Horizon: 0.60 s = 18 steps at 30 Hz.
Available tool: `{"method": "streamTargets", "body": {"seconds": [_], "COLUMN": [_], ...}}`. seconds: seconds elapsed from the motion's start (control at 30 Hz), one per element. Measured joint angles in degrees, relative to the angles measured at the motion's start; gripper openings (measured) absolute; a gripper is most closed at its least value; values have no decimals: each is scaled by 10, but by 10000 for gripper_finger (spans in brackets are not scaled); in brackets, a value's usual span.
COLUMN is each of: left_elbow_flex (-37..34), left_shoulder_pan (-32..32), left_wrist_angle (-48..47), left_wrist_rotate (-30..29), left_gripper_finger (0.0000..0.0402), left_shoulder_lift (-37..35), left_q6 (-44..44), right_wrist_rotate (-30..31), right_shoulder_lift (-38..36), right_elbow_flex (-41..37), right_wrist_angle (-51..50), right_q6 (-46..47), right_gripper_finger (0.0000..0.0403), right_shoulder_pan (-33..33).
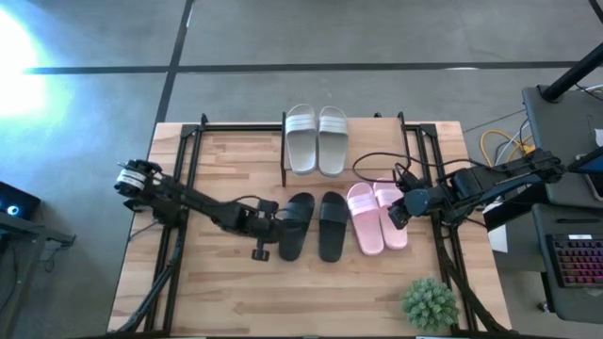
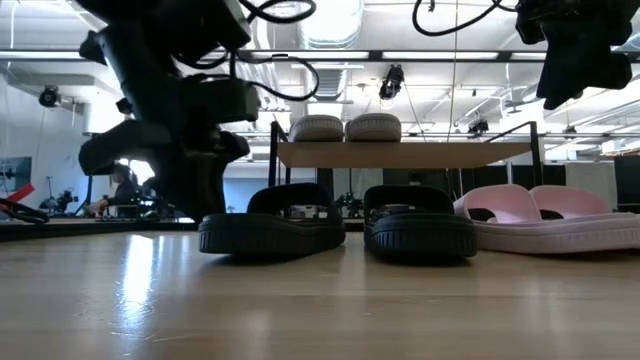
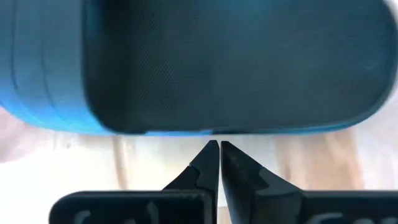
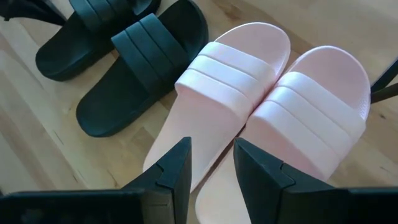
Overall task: Pick and place slides into the shelf
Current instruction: Move the top black slide to the center of the table
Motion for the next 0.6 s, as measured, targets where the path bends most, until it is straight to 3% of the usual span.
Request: {"method": "streamTargets", "body": {"seconds": [0.23,0.6], "left_elbow_flex": [-7,-3], "left_shoulder_pan": [23,75], "left_wrist_angle": [-7,62], "left_wrist_rotate": [1,8], "left_gripper_finger": [1,2], "left_shoulder_lift": [2,28], "left_q6": [13,50], "right_wrist_rotate": [0,13], "right_shoulder_lift": [0,0], "right_elbow_flex": [0,0], "right_wrist_angle": [0,0], "right_q6": [-1,3], "right_gripper_finger": [111,111], "right_shoulder_pan": [0,0]}}
